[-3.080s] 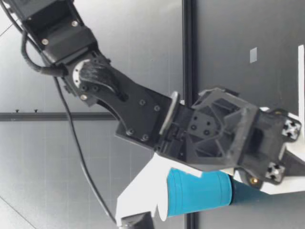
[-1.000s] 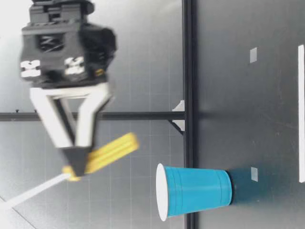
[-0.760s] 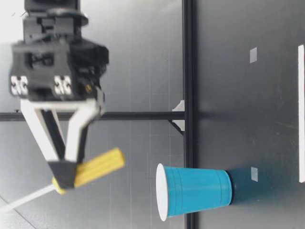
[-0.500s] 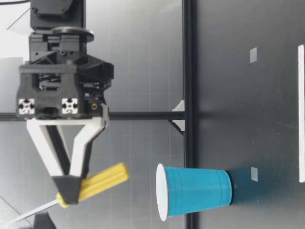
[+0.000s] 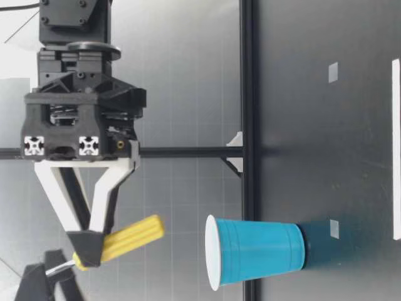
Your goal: Pick up the screwdriver with the right arm, hand it over to the left arm then place it into the cup.
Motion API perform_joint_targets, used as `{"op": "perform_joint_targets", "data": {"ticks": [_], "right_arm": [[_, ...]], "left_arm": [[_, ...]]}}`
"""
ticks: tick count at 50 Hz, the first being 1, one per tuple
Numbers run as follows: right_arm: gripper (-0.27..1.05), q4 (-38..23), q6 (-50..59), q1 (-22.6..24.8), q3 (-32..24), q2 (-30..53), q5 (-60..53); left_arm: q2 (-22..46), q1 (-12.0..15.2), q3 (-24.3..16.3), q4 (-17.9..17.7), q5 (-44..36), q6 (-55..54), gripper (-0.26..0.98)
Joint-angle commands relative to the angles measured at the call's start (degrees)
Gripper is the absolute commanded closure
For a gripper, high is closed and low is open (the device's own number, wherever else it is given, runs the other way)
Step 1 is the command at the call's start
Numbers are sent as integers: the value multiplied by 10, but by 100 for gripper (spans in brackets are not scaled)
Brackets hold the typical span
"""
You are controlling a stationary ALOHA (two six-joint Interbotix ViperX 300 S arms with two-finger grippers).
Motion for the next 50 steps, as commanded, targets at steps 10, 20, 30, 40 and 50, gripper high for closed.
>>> {"op": "perform_joint_targets", "data": {"ticks": [10, 20, 30, 40, 50], "right_arm": [[76, 1, -1, -4, -11, -11, -7], [64, 2, 2, -4, -11, -11, -6], [23, 6, 5, -4, -11, -11, -5], [7, 11, 1, -4, -2, -18, -8], [8, 11, 5, -3, 42, -72, -9]], "left_arm": [[-6, 1, -6, 1, -10, -2, 69], [-4, 0, -6, 1, -9, -2, 69], [-4, 1, -6, 2, -9, -2, 69], [-5, 0, -4, 1, -8, -1, 69], [-12, 7, 2, -7, 11, 19, 69]]}}
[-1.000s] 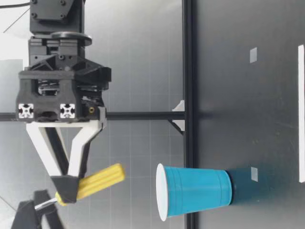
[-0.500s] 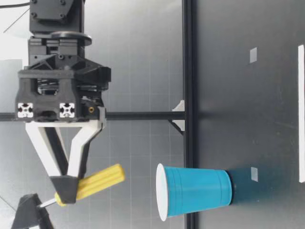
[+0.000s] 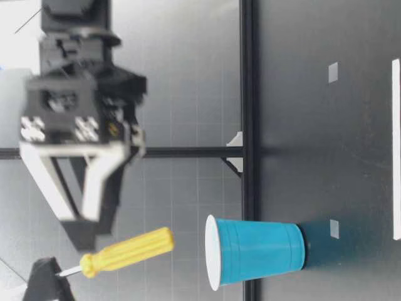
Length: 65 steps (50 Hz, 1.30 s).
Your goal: Pick up the screwdriver with the right arm, hand it over to the left arm then place it into the cup.
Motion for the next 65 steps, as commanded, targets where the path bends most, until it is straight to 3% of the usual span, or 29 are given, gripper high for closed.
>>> {"op": "perform_joint_targets", "data": {"ticks": [1, 12, 24, 42, 57, 65], "right_arm": [[8, 1, 1, -1, 12, -46, -6], [8, -4, 0, 8, 76, -106, -7], [8, -4, 0, 17, 112, -142, -8], [8, -4, 1, 19, 120, -148, -8], [8, -4, 1, 19, 120, -149, -8], [8, -4, 1, 23, 120, -149, -8]], "left_arm": [[-8, 8, -5, -8, 10, 9, 69], [-11, 53, -20, -46, 86, 90, 69], [-13, 155, -22, -82, 93, 166, 69], [23, 271, -28, -83, 74, 185, 69], [91, 283, -45, -84, 54, 177, 69], [109, 283, -51, -84, 49, 168, 58]]}}
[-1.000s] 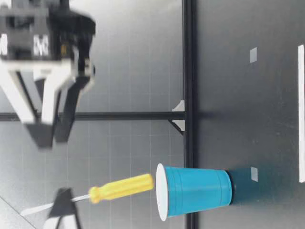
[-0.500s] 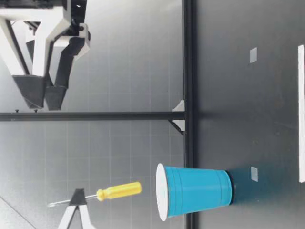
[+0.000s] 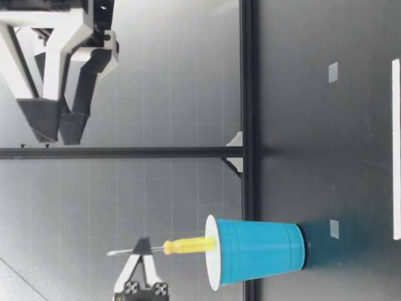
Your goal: Pick up the screwdriver with the right arm, hand it over to the left arm then place it into the cup.
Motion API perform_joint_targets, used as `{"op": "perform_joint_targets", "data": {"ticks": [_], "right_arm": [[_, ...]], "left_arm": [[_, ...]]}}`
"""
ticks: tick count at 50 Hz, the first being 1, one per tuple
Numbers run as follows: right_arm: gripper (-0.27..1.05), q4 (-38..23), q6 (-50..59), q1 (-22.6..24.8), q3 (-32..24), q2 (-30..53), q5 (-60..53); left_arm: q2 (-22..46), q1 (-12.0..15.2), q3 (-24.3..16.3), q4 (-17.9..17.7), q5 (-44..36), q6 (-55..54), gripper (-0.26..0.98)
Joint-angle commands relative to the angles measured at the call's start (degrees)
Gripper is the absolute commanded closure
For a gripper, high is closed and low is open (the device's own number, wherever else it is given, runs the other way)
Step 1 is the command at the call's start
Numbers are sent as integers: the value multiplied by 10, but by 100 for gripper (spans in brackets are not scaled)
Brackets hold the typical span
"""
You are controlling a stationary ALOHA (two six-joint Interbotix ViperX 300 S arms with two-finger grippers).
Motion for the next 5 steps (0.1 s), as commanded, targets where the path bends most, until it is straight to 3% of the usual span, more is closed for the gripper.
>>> {"op": "perform_joint_targets", "data": {"ticks": [1, 5], "right_arm": [[8, -1, 0, 6, -5, -14, -6], [8, -1, 0, 9, -5, -13, -6]], "left_arm": [[0, 4, -14, -1, -6, -3, 56], [0, 4, -16, -1, -6, -7, 45]]}}
